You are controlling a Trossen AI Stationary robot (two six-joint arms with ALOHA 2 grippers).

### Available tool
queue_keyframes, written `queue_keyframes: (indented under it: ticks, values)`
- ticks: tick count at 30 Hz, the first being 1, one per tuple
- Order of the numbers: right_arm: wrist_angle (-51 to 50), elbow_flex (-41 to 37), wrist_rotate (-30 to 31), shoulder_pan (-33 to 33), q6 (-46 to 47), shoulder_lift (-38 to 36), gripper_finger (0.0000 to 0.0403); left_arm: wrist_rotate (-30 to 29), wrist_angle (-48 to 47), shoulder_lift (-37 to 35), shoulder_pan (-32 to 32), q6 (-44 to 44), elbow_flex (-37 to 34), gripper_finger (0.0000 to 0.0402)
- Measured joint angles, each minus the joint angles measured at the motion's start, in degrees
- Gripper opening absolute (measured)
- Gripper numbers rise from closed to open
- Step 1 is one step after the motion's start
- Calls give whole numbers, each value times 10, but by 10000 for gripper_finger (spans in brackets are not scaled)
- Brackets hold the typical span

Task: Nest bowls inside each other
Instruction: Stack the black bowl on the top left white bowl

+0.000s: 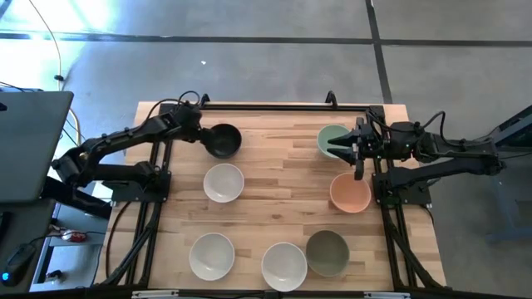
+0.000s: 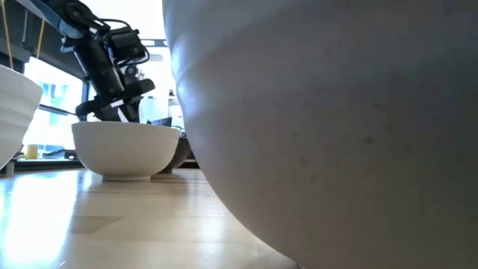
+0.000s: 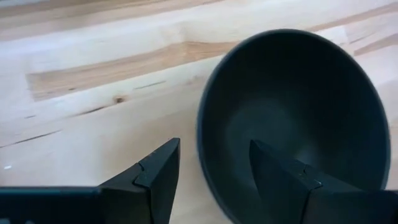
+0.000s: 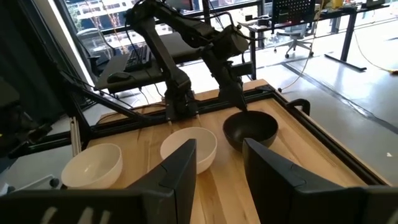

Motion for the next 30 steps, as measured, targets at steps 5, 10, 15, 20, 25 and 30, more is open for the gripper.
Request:
queue_keyframes:
  ticks: [5, 10, 15, 20, 25, 30]
  values:
    - [0, 0, 2, 0, -6, 0, 124, 21, 18, 27, 0, -1, 0, 179]
    - [0, 0, 2, 0, -5, 0, 124, 30, 21, 50, 0, -1, 0, 160]
    - [0, 0, 2, 0, -5, 0, 124, 30, 23, 66, 0, 1, 0, 142]
    - [0, 0, 2, 0, -9, 0, 124, 30, 26, 82, 0, 1, 0, 123]
    - [0, 0, 2, 0, -10, 0, 124, 30, 33, 92, 0, 7, 0, 83]
    - [0, 0, 2, 0, -10, 0, 124, 39, 53, 92, -1, 18, 0, 12]
